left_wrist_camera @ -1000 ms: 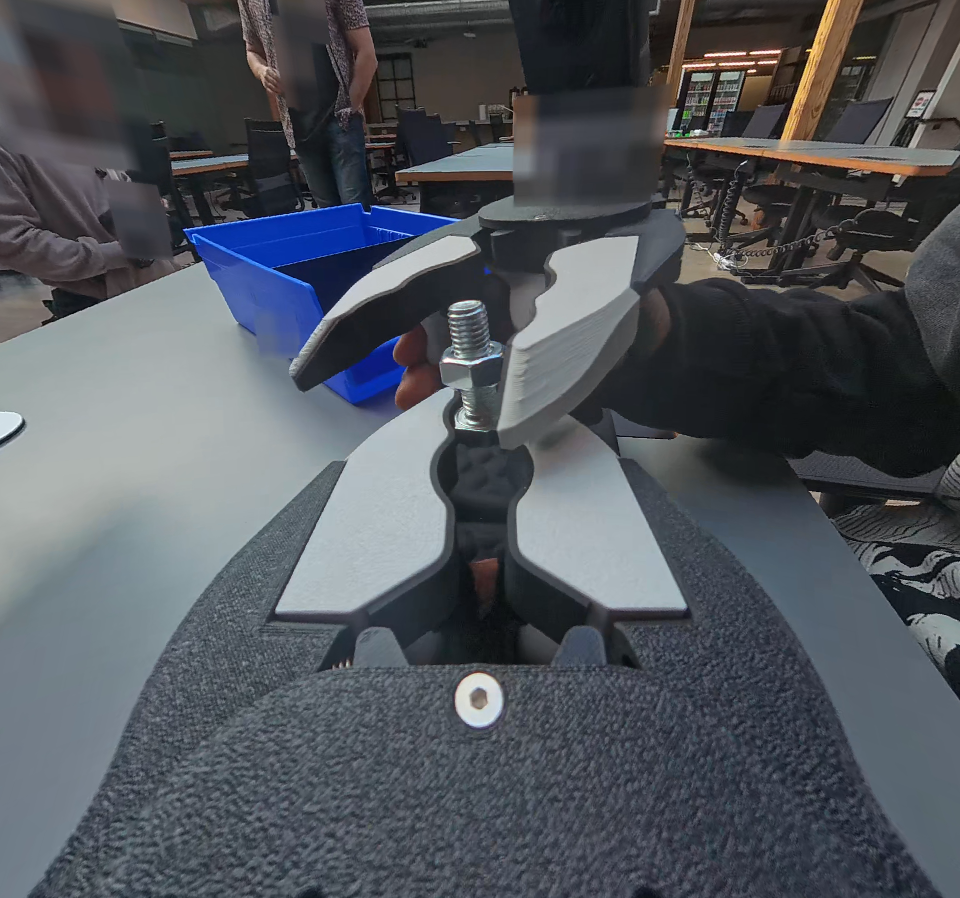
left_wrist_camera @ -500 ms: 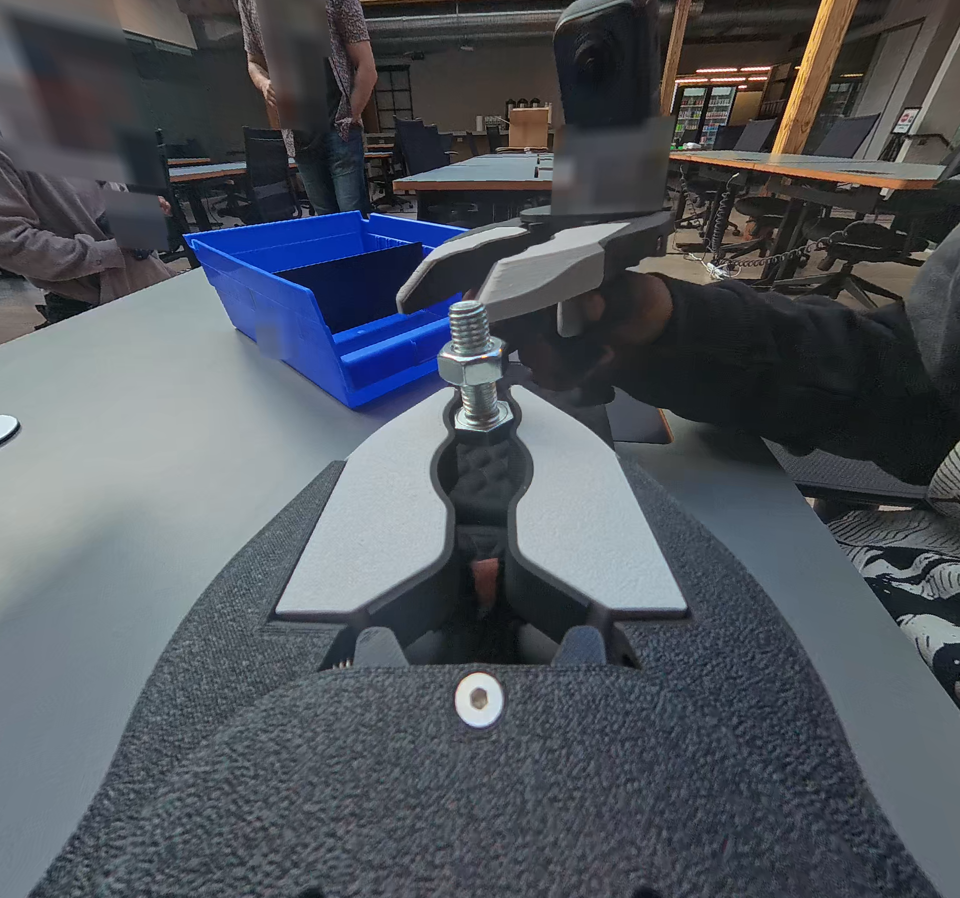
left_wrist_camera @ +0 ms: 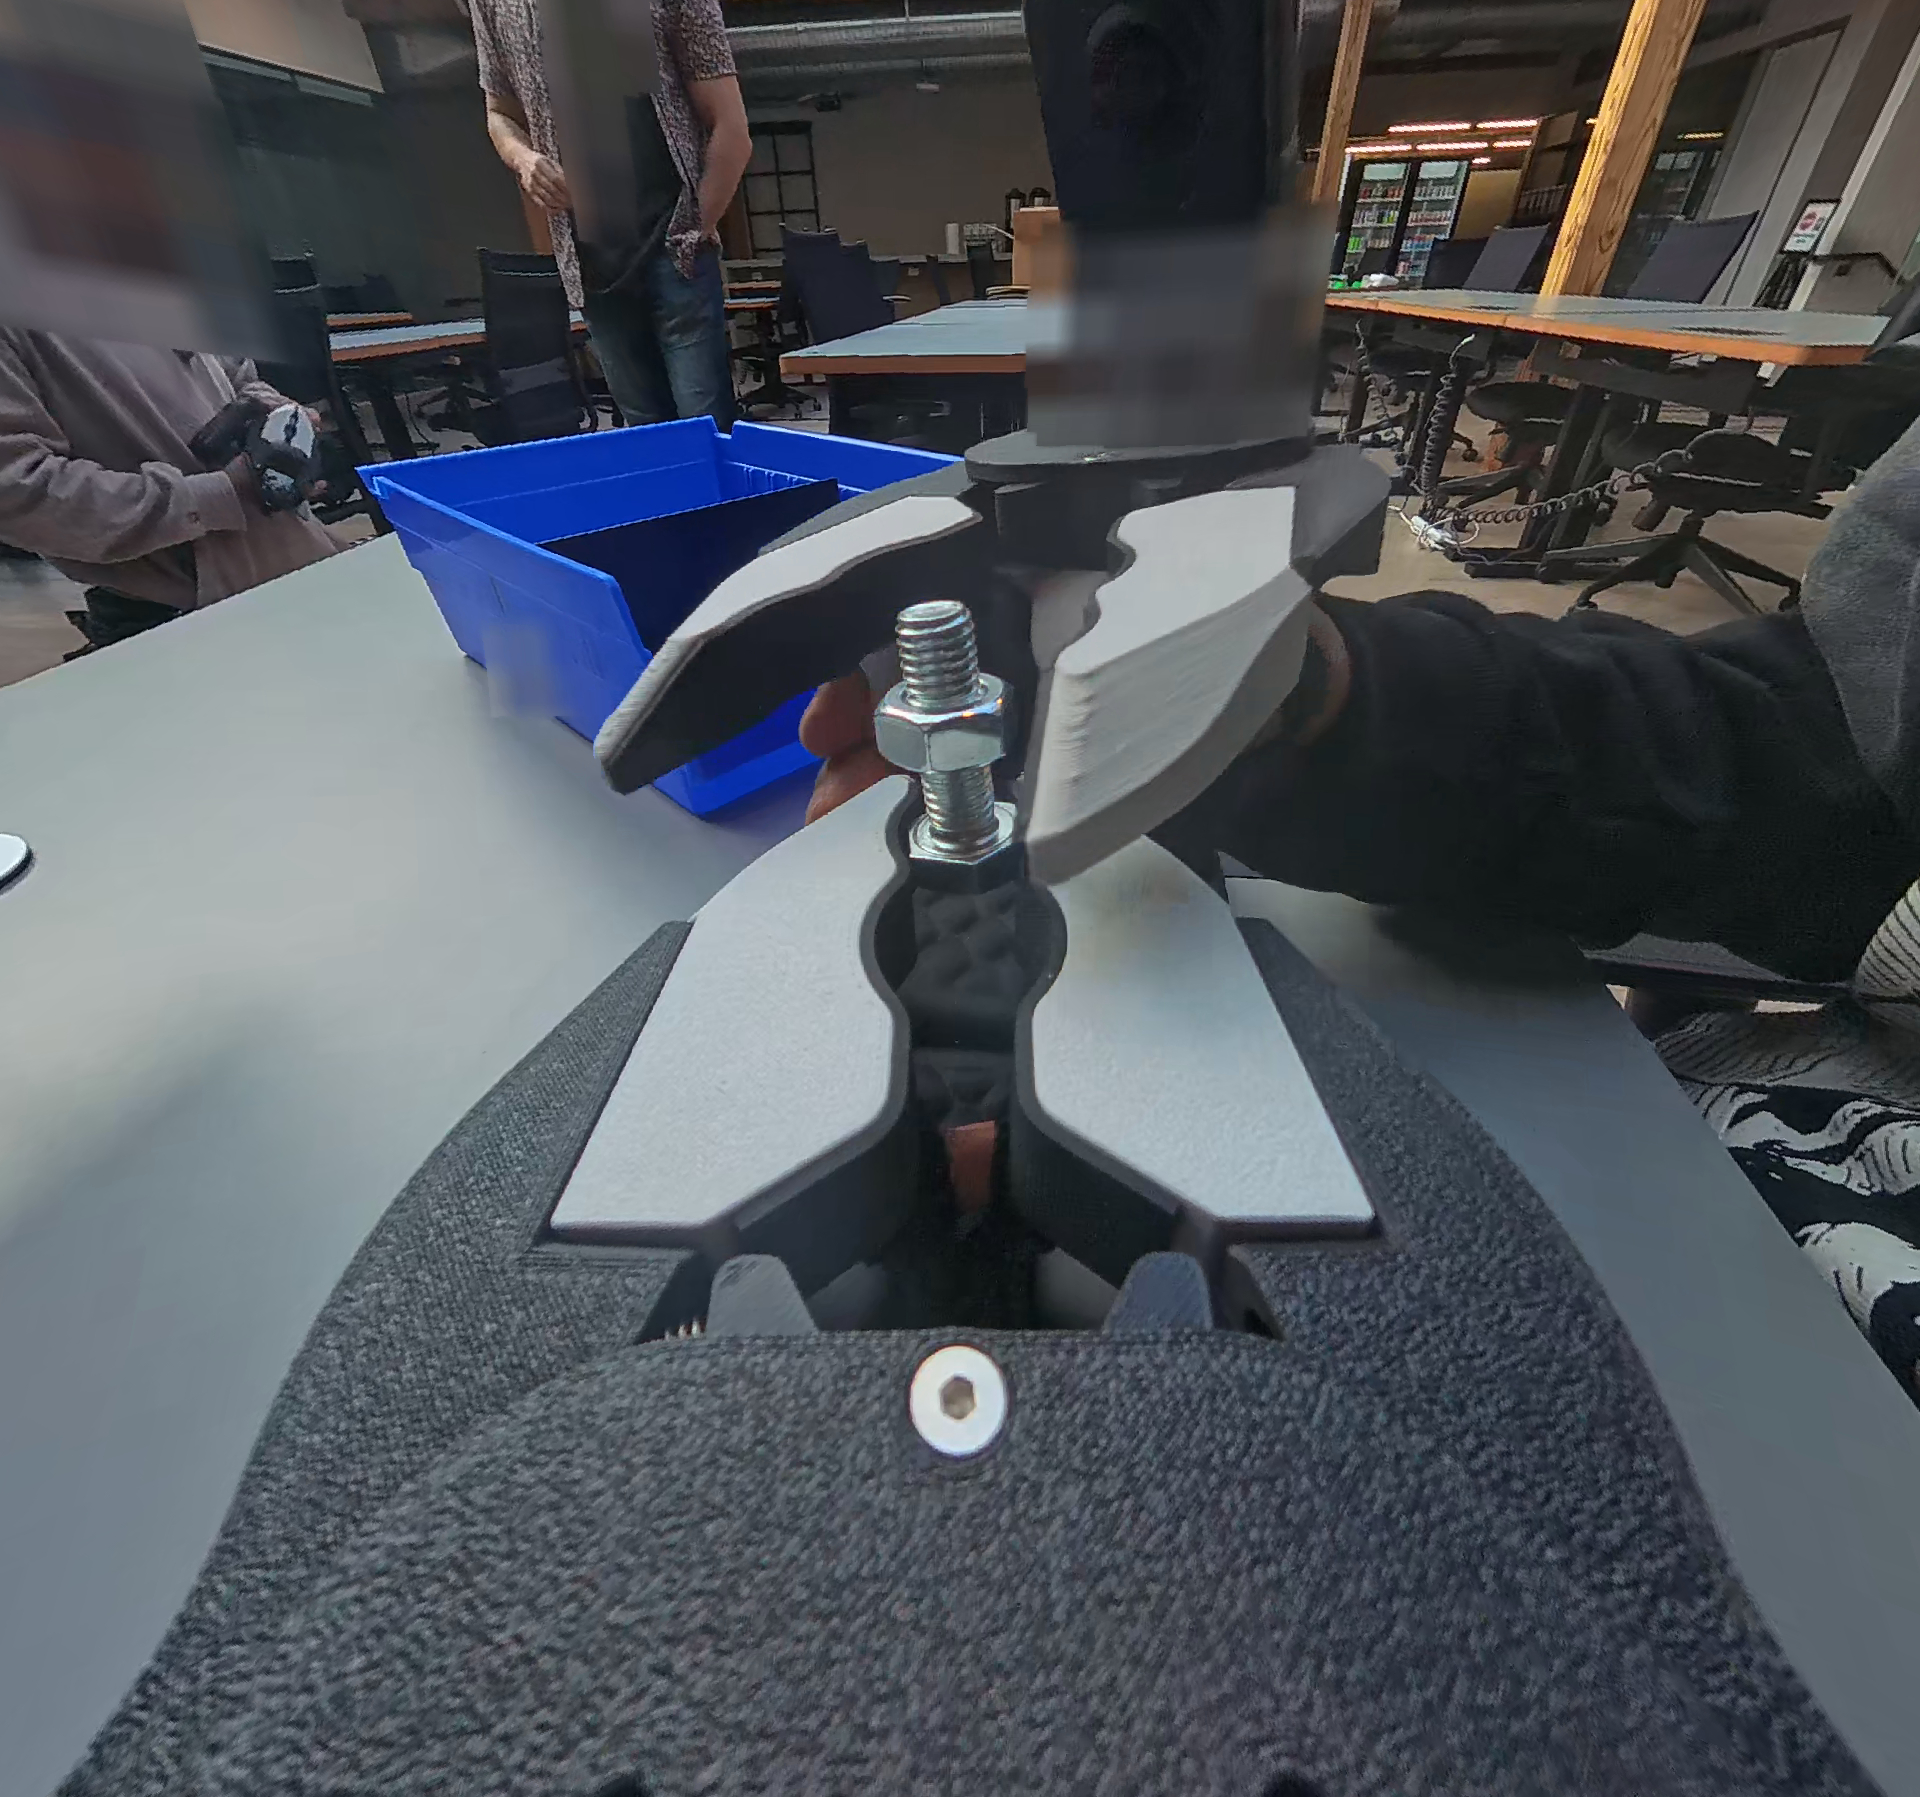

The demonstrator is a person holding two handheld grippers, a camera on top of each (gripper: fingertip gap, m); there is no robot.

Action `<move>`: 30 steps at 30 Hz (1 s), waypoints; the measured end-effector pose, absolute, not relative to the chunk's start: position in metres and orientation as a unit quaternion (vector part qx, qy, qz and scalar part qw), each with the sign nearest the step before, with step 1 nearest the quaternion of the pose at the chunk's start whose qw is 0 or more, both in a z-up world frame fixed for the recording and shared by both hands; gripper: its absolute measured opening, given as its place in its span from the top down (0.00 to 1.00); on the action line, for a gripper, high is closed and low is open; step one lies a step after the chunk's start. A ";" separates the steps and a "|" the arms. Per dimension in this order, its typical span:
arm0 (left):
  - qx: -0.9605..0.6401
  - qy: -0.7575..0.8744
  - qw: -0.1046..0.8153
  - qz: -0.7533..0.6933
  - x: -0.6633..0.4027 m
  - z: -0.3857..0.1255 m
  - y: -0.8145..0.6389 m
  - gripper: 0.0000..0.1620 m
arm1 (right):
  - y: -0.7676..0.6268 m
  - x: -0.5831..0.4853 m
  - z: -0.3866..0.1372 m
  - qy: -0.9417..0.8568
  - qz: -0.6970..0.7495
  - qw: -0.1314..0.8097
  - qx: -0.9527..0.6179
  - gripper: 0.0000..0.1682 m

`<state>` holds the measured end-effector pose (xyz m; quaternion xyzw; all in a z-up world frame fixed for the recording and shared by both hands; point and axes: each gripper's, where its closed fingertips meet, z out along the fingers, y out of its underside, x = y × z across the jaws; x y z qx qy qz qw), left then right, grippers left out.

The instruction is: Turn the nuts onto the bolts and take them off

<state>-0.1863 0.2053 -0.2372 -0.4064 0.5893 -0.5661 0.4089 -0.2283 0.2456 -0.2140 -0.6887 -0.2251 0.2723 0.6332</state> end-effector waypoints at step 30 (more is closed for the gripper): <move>-0.403 0.588 0.407 -0.571 -0.187 -0.236 0.204 0.91 | 0.239 -0.231 -0.210 -0.222 0.284 0.646 -0.672 0.64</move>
